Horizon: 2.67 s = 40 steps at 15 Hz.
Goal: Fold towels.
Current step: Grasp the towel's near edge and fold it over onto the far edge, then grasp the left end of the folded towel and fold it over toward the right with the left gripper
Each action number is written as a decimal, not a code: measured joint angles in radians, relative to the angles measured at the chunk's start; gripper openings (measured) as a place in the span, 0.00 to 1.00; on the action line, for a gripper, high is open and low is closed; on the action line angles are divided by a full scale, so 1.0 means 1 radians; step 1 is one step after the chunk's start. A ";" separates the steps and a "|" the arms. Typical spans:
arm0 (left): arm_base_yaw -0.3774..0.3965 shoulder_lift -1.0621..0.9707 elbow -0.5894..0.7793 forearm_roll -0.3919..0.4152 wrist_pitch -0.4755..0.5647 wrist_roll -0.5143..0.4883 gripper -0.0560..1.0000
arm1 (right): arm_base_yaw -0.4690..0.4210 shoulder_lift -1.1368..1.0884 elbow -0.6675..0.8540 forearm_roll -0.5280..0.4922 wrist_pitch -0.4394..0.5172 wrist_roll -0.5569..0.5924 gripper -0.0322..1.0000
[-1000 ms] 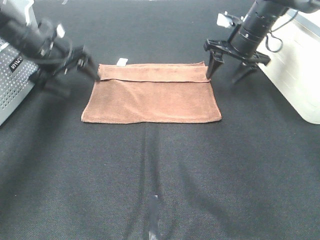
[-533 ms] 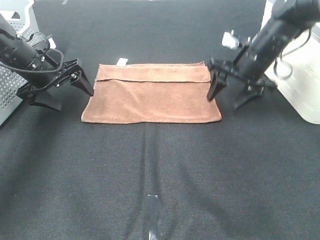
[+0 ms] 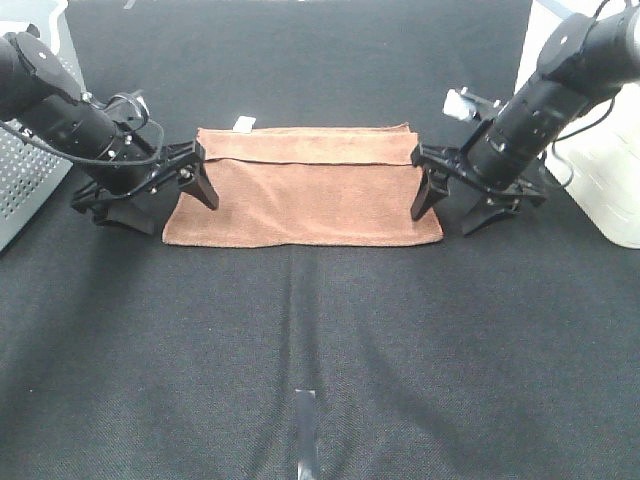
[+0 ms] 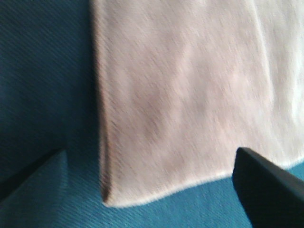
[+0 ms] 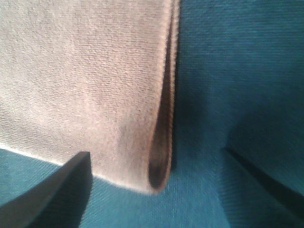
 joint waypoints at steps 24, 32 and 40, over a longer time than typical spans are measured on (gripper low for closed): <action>-0.015 -0.269 0.381 0.111 0.085 0.017 0.05 | 0.012 -0.244 0.466 0.139 -0.065 -0.116 0.05; -0.015 -0.174 0.117 0.136 0.028 -0.068 0.05 | 0.012 -0.141 0.081 0.060 -0.034 -0.059 0.05; -0.015 0.123 -0.310 0.163 0.029 -0.109 0.06 | 0.012 0.136 -0.316 -0.052 0.038 0.055 0.05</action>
